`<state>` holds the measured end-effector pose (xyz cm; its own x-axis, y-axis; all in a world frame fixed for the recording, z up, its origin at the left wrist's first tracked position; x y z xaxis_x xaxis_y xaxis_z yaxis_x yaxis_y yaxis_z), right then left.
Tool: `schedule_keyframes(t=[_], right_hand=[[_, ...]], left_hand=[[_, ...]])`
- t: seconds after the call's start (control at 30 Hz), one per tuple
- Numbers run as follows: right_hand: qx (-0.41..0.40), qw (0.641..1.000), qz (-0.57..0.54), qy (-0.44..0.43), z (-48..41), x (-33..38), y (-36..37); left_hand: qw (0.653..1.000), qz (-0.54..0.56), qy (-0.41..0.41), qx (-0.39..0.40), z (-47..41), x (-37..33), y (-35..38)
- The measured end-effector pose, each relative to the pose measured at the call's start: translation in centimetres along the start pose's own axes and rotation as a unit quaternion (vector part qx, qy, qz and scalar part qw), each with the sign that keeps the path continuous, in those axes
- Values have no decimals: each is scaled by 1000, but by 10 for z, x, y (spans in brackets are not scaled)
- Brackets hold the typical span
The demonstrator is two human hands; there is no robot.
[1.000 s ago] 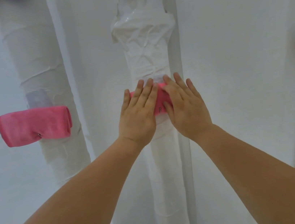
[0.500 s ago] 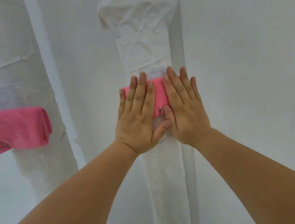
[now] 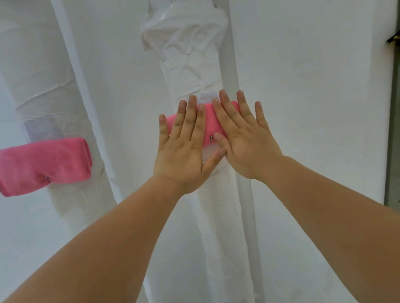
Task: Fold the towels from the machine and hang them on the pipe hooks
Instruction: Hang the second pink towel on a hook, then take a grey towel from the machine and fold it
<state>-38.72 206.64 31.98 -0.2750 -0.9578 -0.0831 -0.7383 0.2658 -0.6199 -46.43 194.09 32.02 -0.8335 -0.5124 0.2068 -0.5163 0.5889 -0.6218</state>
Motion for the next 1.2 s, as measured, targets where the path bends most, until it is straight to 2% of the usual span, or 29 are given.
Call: schedule_keyframes(t=[0.13, 0.3, 0.47, 0.6, 0.77, 0.87, 1.0, 1.2], right_hand=[[-2, 1000, 18, 22, 7, 7, -15], [2, 998, 23, 66, 28, 20, -19], [-22, 994, 11, 111, 53, 60, -19], [-26, 988, 18, 153, 75, 116, -2], [6, 978, 55, 203, 112, 194, 24], [47, 957, 70, 278, 153, 250, 31], [137, 923, 83, 349, 220, 334, 36], [279, 861, 91, 415, 311, 427, 30]], left_hand=[[999, 12, -25, 15, 9, -3, -13], [998, 38, -42, -3, 34, 11, -26], [993, 117, -17, -19, 81, 38, -37], [975, 222, 9, -26, 134, 66, -37], [945, 319, 52, 58, 214, 101, -35], [919, 356, 76, 153, 271, 132, -30], [891, 356, 142, 243, 340, 169, -24], [845, 381, 179, 330, 416, 180, -21]])
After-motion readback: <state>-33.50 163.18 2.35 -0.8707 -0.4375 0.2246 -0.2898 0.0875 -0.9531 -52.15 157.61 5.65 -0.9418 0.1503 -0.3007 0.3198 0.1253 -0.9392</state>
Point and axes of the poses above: each hand's wrist, its own z-axis away from the middle knuckle, its own y-axis out of the palm, x = y × z, the point moved 5 cm from there along -z, towards the middle knuckle, and after that the axes turned 4 degrees about z, right-handed, at the moved point
